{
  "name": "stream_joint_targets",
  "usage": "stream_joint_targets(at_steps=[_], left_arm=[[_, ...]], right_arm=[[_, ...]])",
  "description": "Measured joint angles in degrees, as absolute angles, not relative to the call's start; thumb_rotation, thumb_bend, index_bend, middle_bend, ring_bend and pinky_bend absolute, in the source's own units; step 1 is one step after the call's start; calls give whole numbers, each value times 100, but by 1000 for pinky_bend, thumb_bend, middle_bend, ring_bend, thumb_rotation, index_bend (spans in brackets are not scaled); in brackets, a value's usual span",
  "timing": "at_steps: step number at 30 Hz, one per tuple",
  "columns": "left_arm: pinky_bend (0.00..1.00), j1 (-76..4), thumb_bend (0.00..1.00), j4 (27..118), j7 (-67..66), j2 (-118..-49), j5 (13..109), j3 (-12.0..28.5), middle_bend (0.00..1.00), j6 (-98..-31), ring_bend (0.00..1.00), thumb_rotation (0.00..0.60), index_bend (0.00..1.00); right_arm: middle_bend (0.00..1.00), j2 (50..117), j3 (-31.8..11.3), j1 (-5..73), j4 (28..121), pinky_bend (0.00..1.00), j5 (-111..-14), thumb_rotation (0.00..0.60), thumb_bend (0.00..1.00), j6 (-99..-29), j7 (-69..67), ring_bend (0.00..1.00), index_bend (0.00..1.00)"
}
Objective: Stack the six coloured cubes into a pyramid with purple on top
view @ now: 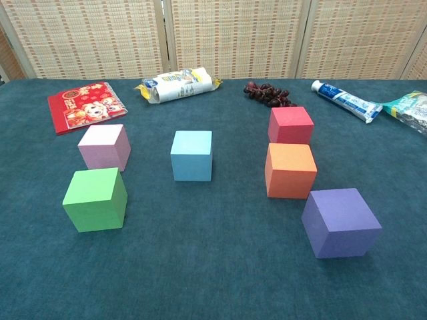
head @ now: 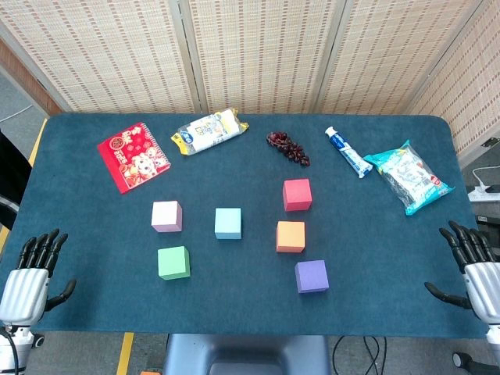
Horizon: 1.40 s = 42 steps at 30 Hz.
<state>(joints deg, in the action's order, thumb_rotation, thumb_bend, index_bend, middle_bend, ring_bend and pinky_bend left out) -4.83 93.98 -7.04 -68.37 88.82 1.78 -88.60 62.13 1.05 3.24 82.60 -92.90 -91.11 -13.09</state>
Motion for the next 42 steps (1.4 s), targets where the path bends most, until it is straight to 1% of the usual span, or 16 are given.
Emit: stream_joint_targets(at_steps=[7,11,14,17,21,26,29,32,34,37,42], left_arm=[[40,-490,319,9364,-636,-6832,8890,170,0,-8821,0,600,0],[44,-538,319,9393,-555,-6769,8936,177,1,-8775,0,600,0],[52,-621,320,9410,-410,-6723,8949,215,23,-8688,0,600,1],[68,-784,318,9420,-130,-6652,8919,284,45,-8457,7,600,21],[108,-1172,319,9428,377,-6511,8743,449,130,-7811,84,600,132],[139,-1807,318,9279,775,-6422,8251,728,136,-6700,98,600,149],[144,-2281,318,8992,827,-6484,7843,903,122,-5941,91,600,118],[141,-2763,319,8567,764,-6644,7481,1021,66,-5232,50,600,37],[130,-3075,323,8222,647,-6796,7277,1075,33,-4846,19,600,6],[109,-3429,326,7850,535,-7001,7040,1124,4,-4358,0,600,0],[84,-3878,320,7585,452,-7161,6825,1116,0,-3612,0,600,0]], right_arm=[[55,6209,102,305,8281,59,-9334,600,266,-9114,-1347,0,0],[55,6179,107,240,8277,59,-9391,600,266,-9247,-1425,0,0],[55,6117,100,197,8292,59,-9424,600,266,-9341,-1461,0,0],[55,5986,96,188,8377,59,-9449,600,266,-9348,-1454,0,0],[55,5786,83,221,8594,59,-9507,600,265,-9320,-1388,0,0],[55,5605,40,305,8830,59,-9611,600,265,-9281,-1296,0,0],[55,5558,22,348,8934,59,-9630,600,264,-9220,-1212,0,0],[55,5532,2,376,9044,59,-9626,600,265,-9173,-1125,0,0],[55,5524,-10,389,9103,59,-9610,600,265,-9138,-1062,0,0],[55,5517,-30,408,9198,59,-9574,600,264,-9081,-956,0,0],[55,5500,-60,425,9319,59,-9520,600,264,-9023,-864,0,0]])
